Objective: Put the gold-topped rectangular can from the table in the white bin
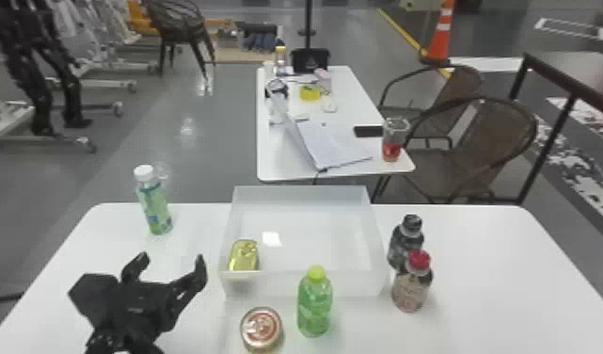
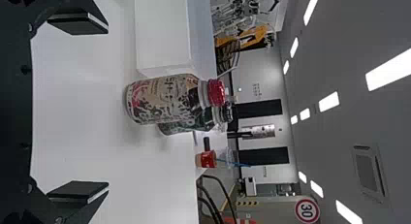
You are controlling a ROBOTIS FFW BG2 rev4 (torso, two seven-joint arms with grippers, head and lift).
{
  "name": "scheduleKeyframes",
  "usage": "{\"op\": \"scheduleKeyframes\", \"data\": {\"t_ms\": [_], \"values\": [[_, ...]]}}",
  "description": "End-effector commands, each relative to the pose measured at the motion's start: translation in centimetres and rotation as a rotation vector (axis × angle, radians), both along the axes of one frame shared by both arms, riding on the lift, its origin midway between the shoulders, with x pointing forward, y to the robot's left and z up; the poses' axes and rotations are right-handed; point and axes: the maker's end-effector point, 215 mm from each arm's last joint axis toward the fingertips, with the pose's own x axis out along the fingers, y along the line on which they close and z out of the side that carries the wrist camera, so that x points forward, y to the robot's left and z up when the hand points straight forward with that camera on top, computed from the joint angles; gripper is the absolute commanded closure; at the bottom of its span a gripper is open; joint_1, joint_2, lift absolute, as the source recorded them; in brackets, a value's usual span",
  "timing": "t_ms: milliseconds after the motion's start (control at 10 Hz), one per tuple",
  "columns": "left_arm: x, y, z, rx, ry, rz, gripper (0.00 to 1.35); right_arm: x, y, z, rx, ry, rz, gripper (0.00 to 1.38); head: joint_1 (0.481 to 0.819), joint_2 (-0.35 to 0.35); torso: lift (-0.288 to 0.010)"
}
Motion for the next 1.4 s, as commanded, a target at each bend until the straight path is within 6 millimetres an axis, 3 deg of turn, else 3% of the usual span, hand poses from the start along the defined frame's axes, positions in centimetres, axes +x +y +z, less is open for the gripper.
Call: {"op": "scheduleKeyframes", "data": {"t_ms": [0,300,600,1300], "values": [[-3.8,1.8,-0.5,-0.004,-0.037,0.082,0.19,0.0,0.0,0.2,-0.001,-0.005,0.000,0.15,0.549,0.000,-0.100],[-10.4,2.5,-4.8,-0.015,0.031,0.143,0.19,-0.3,0.0,0.0,-0.001,0.000,0.000,0.15,0.549,0.000,-0.100],[-14.3,2.2,-7.2,0.015,0.081,0.158,0.19,-0.6,0.0,0.0,-0.003,0.002,-0.001,0.15,0.549,0.000,-0.100],[-14.7,2.3,-7.5,0.022,0.085,0.169,0.19,-1.1,-0.1,0.1,-0.005,0.003,-0.001,0.15,0.549,0.000,-0.100]]}}
